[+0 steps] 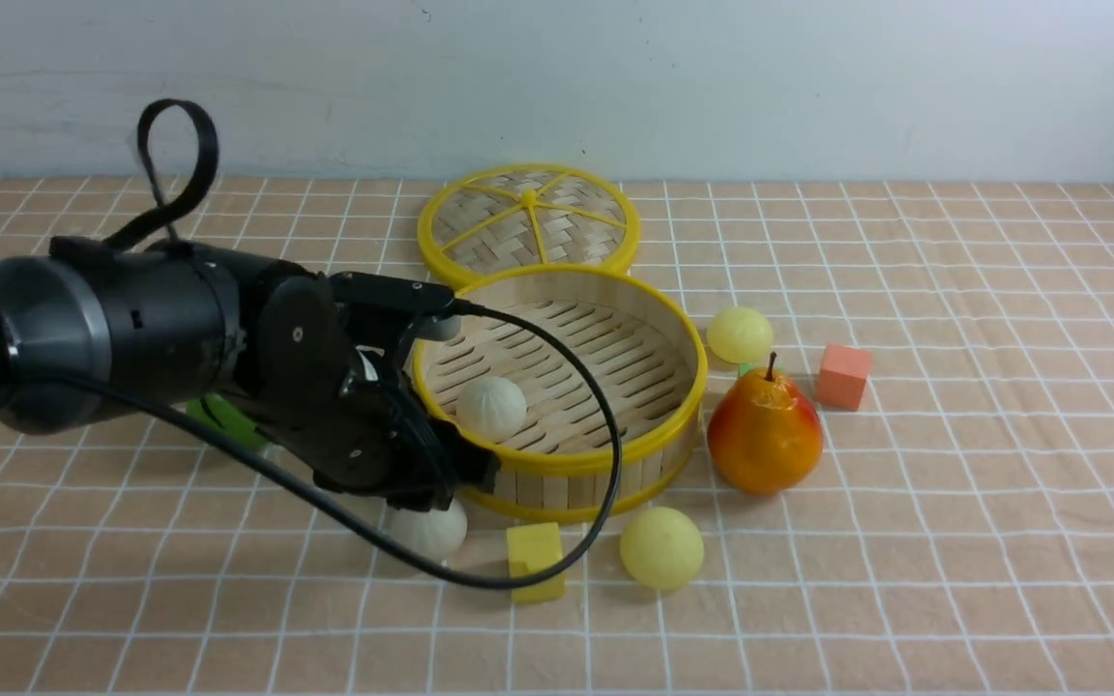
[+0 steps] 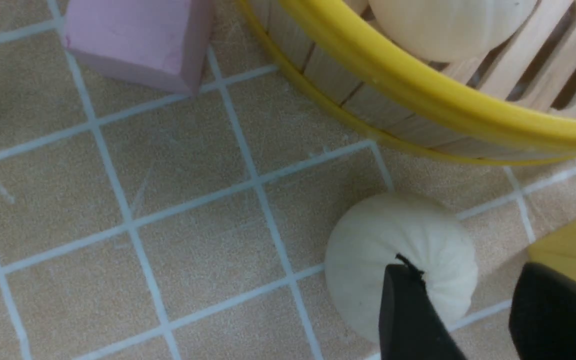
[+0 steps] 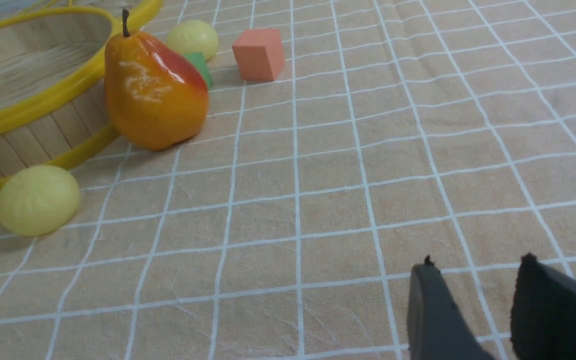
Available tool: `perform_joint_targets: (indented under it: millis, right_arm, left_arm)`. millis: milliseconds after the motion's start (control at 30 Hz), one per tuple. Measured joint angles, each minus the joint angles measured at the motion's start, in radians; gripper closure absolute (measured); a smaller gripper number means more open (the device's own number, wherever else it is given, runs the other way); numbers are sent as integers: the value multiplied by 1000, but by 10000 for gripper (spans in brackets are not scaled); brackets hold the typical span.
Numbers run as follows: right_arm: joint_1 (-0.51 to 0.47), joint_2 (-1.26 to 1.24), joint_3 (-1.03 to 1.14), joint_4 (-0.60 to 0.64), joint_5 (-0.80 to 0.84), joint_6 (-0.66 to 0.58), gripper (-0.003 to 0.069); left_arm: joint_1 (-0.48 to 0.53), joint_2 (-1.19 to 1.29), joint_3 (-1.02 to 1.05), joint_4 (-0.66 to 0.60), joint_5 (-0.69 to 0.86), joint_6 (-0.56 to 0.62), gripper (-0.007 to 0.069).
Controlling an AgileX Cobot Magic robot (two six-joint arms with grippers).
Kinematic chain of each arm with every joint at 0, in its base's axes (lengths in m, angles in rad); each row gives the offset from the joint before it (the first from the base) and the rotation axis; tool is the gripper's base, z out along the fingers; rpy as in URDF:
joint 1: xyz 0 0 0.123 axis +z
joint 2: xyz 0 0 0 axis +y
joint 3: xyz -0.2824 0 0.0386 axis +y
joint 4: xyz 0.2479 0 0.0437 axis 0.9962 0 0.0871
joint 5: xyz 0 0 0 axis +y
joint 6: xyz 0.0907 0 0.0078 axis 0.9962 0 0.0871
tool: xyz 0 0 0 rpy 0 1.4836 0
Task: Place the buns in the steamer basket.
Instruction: Use the left arm to grab a steamed stuffed bun
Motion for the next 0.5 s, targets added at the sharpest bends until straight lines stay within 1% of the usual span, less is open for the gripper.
perform_joint_targets:
  millis: [267, 333, 400, 433, 467, 500]
  right_arm:
    - [0, 0, 0, 0, 0, 0, 419]
    - [0, 0, 0, 0, 0, 0, 419]
    - [0, 0, 0, 0, 0, 0, 419]
    - [0, 0, 0, 0, 0, 0, 419]
    - [0, 0, 0, 0, 0, 0, 419]
    - [0, 0, 0, 0, 0, 0, 419]
  left_arm:
    - [0, 63, 0, 3, -59, 0, 338]
    - [0, 69, 0, 4, -65, 0, 358]
    - [0, 69, 0, 5, -62, 0, 416]
    - [0, 69, -2, 4, -52, 0, 491]
    - [0, 69, -4, 4, -46, 0, 502]
    - [0, 69, -15, 4, -13, 0, 590]
